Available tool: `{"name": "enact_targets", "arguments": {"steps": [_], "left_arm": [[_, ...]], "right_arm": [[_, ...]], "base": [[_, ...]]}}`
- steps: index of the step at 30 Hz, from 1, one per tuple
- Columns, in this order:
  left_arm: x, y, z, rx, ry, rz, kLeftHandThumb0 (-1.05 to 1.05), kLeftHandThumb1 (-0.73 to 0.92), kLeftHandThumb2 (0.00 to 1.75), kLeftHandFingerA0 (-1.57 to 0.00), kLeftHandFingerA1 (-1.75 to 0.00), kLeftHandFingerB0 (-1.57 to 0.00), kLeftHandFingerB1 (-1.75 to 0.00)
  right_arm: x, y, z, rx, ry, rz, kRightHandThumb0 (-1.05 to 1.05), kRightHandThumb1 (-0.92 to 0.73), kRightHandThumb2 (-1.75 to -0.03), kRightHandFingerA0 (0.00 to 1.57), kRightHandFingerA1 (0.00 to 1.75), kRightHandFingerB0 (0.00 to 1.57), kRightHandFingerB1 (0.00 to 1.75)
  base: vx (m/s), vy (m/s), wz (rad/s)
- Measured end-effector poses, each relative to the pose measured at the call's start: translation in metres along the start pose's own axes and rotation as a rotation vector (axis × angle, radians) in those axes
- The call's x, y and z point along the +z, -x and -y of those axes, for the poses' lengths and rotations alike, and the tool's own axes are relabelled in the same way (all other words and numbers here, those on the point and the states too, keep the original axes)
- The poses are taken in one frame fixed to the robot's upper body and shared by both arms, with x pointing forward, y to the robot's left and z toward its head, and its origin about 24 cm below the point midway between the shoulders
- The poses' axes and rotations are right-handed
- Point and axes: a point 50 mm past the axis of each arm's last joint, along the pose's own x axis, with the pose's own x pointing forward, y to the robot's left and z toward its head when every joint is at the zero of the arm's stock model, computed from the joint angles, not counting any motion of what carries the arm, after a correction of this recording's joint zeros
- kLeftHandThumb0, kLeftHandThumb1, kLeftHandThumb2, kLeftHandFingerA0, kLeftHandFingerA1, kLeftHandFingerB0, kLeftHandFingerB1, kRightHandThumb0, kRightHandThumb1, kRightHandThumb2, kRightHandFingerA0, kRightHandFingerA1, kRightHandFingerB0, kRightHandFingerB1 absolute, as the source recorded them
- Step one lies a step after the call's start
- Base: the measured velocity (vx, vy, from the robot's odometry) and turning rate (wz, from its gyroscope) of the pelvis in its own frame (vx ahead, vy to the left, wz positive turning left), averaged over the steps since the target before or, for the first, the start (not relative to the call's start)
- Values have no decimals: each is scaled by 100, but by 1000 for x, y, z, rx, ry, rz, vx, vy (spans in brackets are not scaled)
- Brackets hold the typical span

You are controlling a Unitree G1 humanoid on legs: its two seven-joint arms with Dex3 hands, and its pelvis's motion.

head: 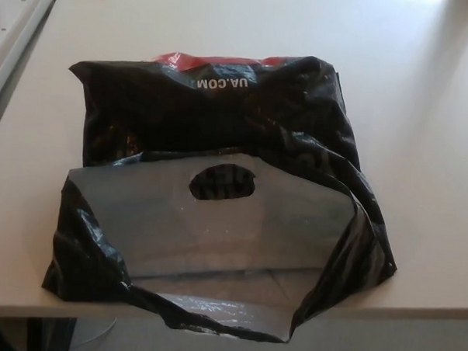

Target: A plastic bag is kept infront of the robot in the middle of the desk and the robot uses both its hands to grab it from the top and lifts it up and then releases it.

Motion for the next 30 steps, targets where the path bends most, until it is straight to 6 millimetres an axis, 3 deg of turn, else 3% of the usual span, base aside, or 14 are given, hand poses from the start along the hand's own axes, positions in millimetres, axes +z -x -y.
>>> {"name": "enact_targets", "arguments": {"steps": [10, 11, 12, 15, 16, 19, 20, 21, 22, 26, 30], "left_arm": [[38, 15, -10, 37, -15, 286, -20, 48, 54, -71, -45, -35, -36], [40, 16, -10, 40, -16, 306, -18, 48, 54, -70, -44, -35, -36], [44, 18, -11, 43, -18, 330, -18, 48, 54, -70, -44, -35, -36], [53, 22, -14, 54, -25, 400, -18, 47, 54, -71, -44, -36, -35], [56, 24, -15, 57, -27, 424, -20, 48, 54, -70, -43, -34, -35], [62, 31, -15, 60, -32, 486, -21, 48, 54, -69, -43, -35, -35], [63, 32, -15, 59, -33, 499, -19, 47, 54, -66, -43, -34, -35], [65, 35, -15, 59, -34, 517, -19, 47, 54, -66, -43, -34, -35], [66, 38, -15, 58, -35, 534, -20, 48, 54, -56, -41, -32, -33], [85, 53, -18, 65, -24, 666, -17, 47, 54, -36, -34, -26, -31], [107, 59, -23, 94, -14, 806, -31, 50, 56, -36, -33, -24, -30]], "right_arm": [[48, 27, 10, -43, 26, 275, -23, -38, -84, 31, 57, 10, 48], [50, 29, 11, -45, 27, 292, -42, -53, -67, 36, 49, 18, 40], [54, 32, 11, -47, 28, 310, -42, -53, -67, 36, 49, 18, 40], [63, 38, 12, -51, 28, 367, -45, -53, -69, 36, 49, 19, 40], [66, 41, 13, -52, 27, 385, -32, -42, -88, 33, 58, 9, 47], [76, 49, 15, -55, 23, 440, -28, -42, -88, 34, 58, 11, 48], [78, 51, 16, -56, 22, 453, -37, -61, -58, 41, 45, 22, 35], [81, 53, 18, -60, 22, 470, -37, -61, -58, 41, 45, 22, 35], [84, 54, 20, -63, 21, 487, -39, -55, -68, 36, 49, 18, 40], [114, 54, 44, -103, 65, 634, -48, -45, -69, 31, 48, 19, 40], [155, 48, 68, -145, 126, 809, -51, -41, -68, 27, 47, 16, 39]], "base": [[0, 0, 0], [0, 0, 0], [0, 0, 0], [0, 0, 0], [0, 0, 0], [0, 0, 0], [0, 0, 0], [0, 0, 0], [0, 0, 0], [0, 0, 0], [0, 0, 0]]}}
